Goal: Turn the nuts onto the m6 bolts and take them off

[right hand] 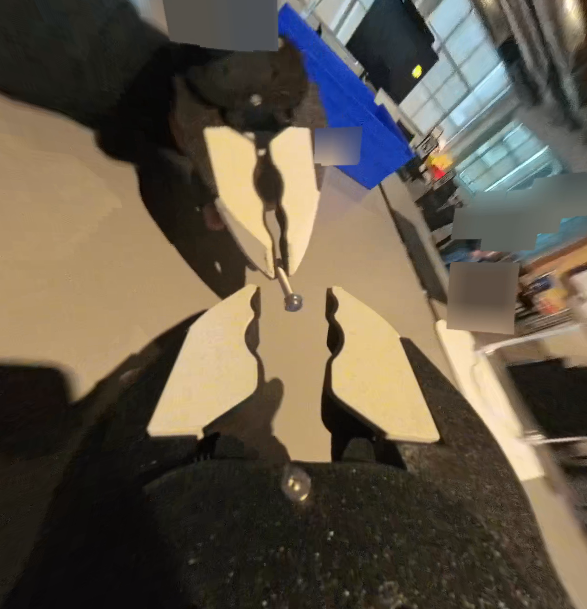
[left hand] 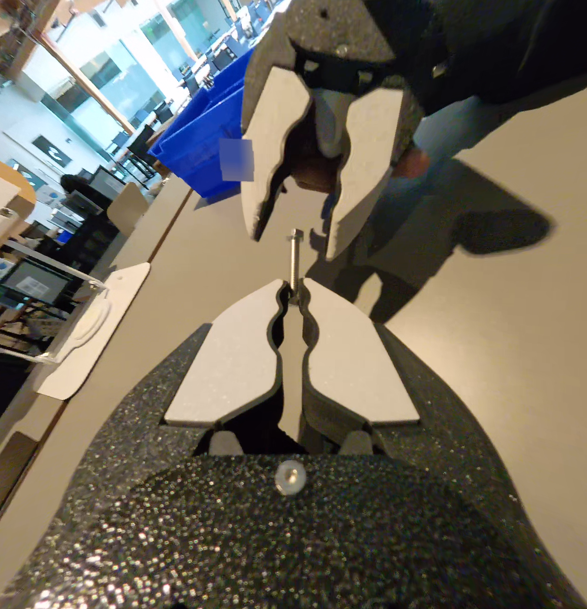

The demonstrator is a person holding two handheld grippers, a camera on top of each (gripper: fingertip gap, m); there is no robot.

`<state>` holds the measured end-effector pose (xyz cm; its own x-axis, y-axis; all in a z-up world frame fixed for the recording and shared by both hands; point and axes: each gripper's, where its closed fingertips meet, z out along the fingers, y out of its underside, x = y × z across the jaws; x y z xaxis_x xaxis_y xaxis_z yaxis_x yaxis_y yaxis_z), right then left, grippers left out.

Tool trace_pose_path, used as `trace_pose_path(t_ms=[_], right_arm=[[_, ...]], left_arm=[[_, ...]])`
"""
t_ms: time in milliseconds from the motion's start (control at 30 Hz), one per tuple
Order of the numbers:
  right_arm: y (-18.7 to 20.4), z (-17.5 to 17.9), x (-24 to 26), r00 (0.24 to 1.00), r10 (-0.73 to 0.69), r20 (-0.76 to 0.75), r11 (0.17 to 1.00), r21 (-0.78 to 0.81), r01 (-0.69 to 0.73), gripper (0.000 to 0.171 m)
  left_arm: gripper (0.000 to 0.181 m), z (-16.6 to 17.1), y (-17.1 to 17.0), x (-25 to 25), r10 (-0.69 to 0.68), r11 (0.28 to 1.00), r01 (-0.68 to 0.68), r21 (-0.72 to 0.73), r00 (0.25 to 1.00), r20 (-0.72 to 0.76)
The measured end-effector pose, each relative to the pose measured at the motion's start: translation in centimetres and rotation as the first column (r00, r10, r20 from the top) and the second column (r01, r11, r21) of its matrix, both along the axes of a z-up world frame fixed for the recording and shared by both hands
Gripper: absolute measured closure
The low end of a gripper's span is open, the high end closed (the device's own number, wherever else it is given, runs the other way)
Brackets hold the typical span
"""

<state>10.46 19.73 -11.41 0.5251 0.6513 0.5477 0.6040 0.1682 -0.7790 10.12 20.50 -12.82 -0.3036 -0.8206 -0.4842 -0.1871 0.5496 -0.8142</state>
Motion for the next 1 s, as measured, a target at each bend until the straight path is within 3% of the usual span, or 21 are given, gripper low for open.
trace_pose_path(t_ms=[200, 300, 433, 500, 567, 667, 833, 933, 1000], right_arm=[[0.7, 0.5, 0.6, 0.960, -0.093, -0.264, 0.963, -0.269, 0.019, 0.142], [0.2, -0.5, 0.3, 0.969, -0.070, -0.236, 0.945, -0.327, -0.011, 0.157], [-0.2, -1.2, 0.1, 0.997, 0.022, 0.070, 0.998, -0.058, -0.018, 0.160], [-0.3, -1.3, 0.1, 0.958, 0.020, 0.286, 0.983, 0.171, -0.071, 0.160], [-0.2, -1.1, 0.2, 0.936, -0.015, 0.350, 0.961, 0.265, -0.084, 0.159], [-0.2, 0.3, 0.1, 0.985, -0.007, 0.171, 0.980, 0.199, -0.028, 0.142], [0.0, 0.7, 0.5, 0.981, -0.044, -0.189, 0.982, -0.188, 0.007, 0.142], [0.0, 0.3, 0.4, 0.949, -0.075, -0.305, 0.936, -0.351, -0.039, 0.145], [-0.2, 0.0, 0.2, 0.945, -0.075, -0.319, 0.920, -0.387, -0.058, 0.156]], left_arm=[[0.176, 0.0, 0.3, 0.1, 0.021, 0.997, -0.022, 0.075, 1.000, 0.019], [0.176, 0.0, 0.2, 0.1, 0.017, 0.998, -0.018, 0.063, 1.000, 0.016], [0.176, -0.7, -0.3, -0.1, -0.022, 0.999, 0.021, -0.024, 0.999, -0.047], [0.176, -0.9, -0.6, -0.2, -0.040, 0.997, 0.035, -0.076, 0.997, -0.072], [0.176, -0.9, -0.5, -0.2, -0.035, 0.996, 0.029, -0.084, 0.997, -0.070], [0.176, -0.3, -0.2, -0.1, -0.014, 0.999, 0.013, -0.053, 0.999, -0.031], [0.176, 0.4, 0.5, 0.1, 0.034, 0.998, -0.035, 0.048, 0.999, 0.034], [0.176, 0.3, 0.5, 0.1, 0.034, 0.993, -0.038, 0.107, 0.999, 0.038], [0.176, 0.1, 0.3, 0.1, 0.024, 0.992, -0.027, 0.126, 0.999, 0.027]])
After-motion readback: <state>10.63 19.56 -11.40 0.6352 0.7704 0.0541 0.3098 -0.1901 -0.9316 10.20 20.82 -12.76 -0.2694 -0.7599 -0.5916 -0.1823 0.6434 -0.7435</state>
